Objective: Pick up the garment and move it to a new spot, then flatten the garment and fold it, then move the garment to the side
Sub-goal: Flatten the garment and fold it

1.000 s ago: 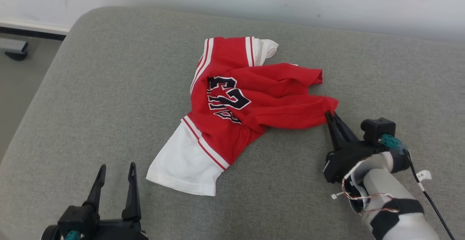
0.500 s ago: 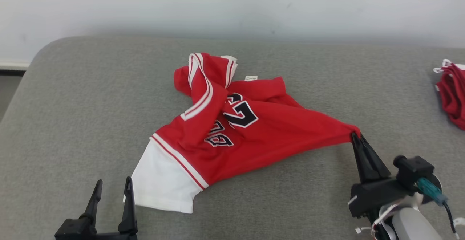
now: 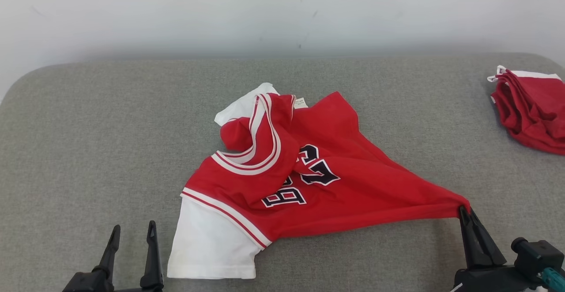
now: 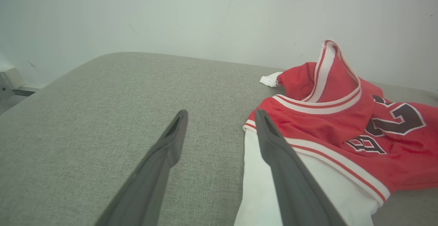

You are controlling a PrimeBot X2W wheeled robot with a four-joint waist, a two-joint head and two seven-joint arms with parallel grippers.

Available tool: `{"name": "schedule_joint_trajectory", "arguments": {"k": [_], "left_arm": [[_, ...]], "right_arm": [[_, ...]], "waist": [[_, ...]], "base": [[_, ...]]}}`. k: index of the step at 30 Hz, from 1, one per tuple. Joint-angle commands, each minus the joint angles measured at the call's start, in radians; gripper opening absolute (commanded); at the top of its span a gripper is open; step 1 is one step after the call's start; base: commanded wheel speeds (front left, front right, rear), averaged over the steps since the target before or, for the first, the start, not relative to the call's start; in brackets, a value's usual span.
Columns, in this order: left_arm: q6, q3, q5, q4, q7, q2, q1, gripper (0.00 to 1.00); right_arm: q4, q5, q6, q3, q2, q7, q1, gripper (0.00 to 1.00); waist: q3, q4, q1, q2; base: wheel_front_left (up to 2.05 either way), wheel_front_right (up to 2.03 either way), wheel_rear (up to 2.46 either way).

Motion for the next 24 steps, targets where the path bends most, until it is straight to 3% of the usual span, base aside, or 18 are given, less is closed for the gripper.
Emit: {"name": "schedule_joint_trajectory", "arguments": {"k": [1, 2, 24], "left_arm": [[0.001, 0.002, -0.008, 0.002, -0.003, -0.001, 0.013, 1.0], [0.001, 0.001, -0.008, 0.003, -0.003, -0.001, 0.014, 1.0], [0.001, 0.026, 0.012, -0.031, -0.003, -0.002, 0.069, 1.0]], "right_arm": [[-0.006, -0.006, -0.003, -0.01, 0.008, -0.006, 0.008, 0.85], [-0.002, -0.007, -0.003, -0.012, 0.01, -0.004, 0.015, 1.0], [-0.008, -0.032, -0.003, -0.037, 0.063, -0.052, 0.061, 1.0]], "waist": [[-0.002, -0.003, 0.0, 0.0], [-0.004, -0.004, 0.0, 0.0], [-0.068, -0.028, 0.0, 0.0]], "base": [[0.0, 0.0, 0.0], [0.0, 0.0, 0.0], [0.0, 0.0, 0.0]]}}
